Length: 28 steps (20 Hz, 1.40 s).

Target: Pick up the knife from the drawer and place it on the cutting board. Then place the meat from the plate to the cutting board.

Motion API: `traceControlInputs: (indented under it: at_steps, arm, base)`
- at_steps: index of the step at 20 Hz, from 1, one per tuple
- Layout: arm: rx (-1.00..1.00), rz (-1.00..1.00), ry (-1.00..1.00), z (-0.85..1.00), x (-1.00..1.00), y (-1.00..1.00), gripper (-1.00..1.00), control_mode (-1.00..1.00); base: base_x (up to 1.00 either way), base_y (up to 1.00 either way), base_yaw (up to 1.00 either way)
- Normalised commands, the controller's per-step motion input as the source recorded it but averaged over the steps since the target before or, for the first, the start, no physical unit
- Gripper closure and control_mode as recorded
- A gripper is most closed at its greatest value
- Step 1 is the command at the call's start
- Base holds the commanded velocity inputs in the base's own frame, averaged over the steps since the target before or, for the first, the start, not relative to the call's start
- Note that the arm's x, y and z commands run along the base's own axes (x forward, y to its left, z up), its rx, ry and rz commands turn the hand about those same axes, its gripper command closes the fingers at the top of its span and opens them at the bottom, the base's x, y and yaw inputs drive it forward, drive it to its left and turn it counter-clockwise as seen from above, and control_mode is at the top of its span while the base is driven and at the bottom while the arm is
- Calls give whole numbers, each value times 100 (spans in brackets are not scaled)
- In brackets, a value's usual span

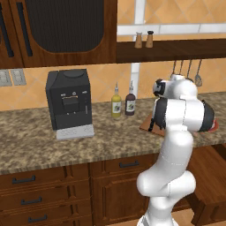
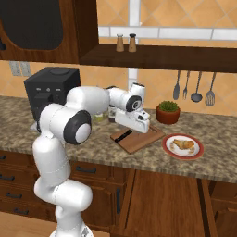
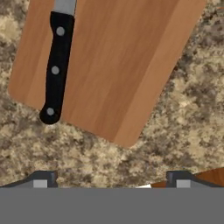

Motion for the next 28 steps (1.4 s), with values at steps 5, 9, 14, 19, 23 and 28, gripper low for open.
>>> traceControlInputs:
  at_steps: [5, 9, 14, 19, 23, 28]
  arm:
    - [0, 0, -9, 26, -76, -77, -100, -100]
    - [5, -8, -3, 22, -18, -99, -100, -100]
    - [9, -13, 0, 2, -1, -100, -100, -100]
    - [3, -23, 0, 1, 0, -100, -100, -100]
    - [-2, -30, -1, 0, 31, -96, -100, -100]
    - [-10, -46, -6, -8, 68, -43, -100, -100]
  base:
    - [0, 0, 0]
    - [0, 0, 0]
    - [0, 0, 0]
    - [0, 0, 0]
    - [0, 0, 0]
    - [0, 0, 0]
